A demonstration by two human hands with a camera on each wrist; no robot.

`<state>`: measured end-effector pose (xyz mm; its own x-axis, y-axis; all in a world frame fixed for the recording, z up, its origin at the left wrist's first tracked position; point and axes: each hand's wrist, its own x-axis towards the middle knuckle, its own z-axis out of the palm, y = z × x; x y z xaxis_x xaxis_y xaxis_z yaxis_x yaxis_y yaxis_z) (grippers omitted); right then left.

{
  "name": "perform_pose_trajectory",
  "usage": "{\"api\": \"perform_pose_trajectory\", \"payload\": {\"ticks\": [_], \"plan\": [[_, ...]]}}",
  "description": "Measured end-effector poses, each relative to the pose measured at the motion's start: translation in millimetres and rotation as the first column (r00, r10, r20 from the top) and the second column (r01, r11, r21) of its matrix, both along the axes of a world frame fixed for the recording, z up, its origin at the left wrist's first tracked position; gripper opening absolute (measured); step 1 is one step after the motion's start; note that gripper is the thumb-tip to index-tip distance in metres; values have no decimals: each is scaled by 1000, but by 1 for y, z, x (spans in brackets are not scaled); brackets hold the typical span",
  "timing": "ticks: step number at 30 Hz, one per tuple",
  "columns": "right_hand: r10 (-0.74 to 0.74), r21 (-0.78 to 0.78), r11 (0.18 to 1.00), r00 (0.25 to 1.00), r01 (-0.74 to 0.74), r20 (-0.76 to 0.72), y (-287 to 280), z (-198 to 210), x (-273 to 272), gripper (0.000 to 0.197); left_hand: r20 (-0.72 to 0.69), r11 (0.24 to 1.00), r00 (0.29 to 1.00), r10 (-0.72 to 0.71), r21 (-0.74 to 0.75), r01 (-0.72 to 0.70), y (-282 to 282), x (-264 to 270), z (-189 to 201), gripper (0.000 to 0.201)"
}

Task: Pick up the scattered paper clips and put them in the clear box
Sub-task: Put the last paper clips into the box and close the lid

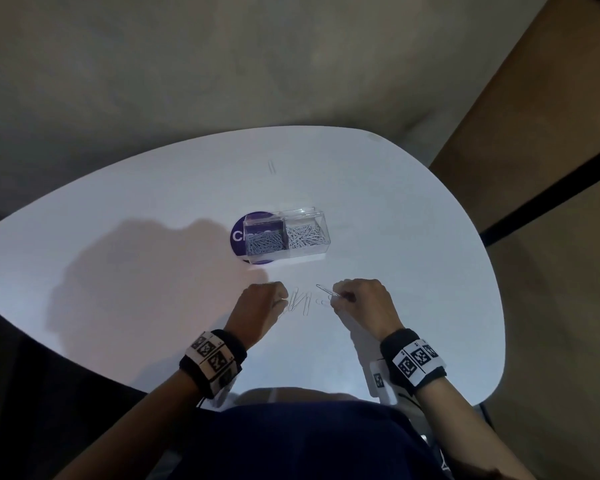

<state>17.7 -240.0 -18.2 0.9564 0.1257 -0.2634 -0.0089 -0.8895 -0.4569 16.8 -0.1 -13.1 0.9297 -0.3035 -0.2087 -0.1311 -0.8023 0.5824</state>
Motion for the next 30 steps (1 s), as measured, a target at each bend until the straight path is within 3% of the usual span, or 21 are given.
{"api": "perform_pose_trajectory", "payload": {"ticks": [2, 6, 10, 15, 18, 20, 26, 30], "plan": [[14, -2, 1000, 1000, -14, -3, -1, 2, -2, 16, 16, 997, 1000, -23, -72, 24, 9, 0, -1, 16], [64, -32, 997, 998, -64, -15, 1, 2, -6, 24, -42, 933, 949, -313, 171, 315, 14, 5, 2, 56], [11, 22, 1000, 1000, -11, -10, 9, -6, -10, 25, 20, 940, 950, -311, 156, 304, 0, 15, -1, 46], [4, -37, 999, 1000, -3, 29, 18, -15, -12, 17, 96, 972, 968, -231, 66, 226, -13, 18, -3, 33], [-10, -61, 998, 1000, 10, 8, 18, -13, -11, 11, 95, 943, 941, -325, 111, 314, -9, 22, -6, 46], [21, -70, 997, 1000, -21, -1, 21, -11, -11, 15, 116, 923, 924, -365, 173, 343, -10, 24, -10, 44], [75, -60, 995, 997, -74, 4, 19, -6, -11, 15, 130, 966, 974, -185, 207, 156, -34, 23, -11, 15], [80, -73, 994, 996, -78, 27, 15, -10, -10, 21, 85, 964, 990, -111, 253, 86, -51, 20, -6, 34]]}}
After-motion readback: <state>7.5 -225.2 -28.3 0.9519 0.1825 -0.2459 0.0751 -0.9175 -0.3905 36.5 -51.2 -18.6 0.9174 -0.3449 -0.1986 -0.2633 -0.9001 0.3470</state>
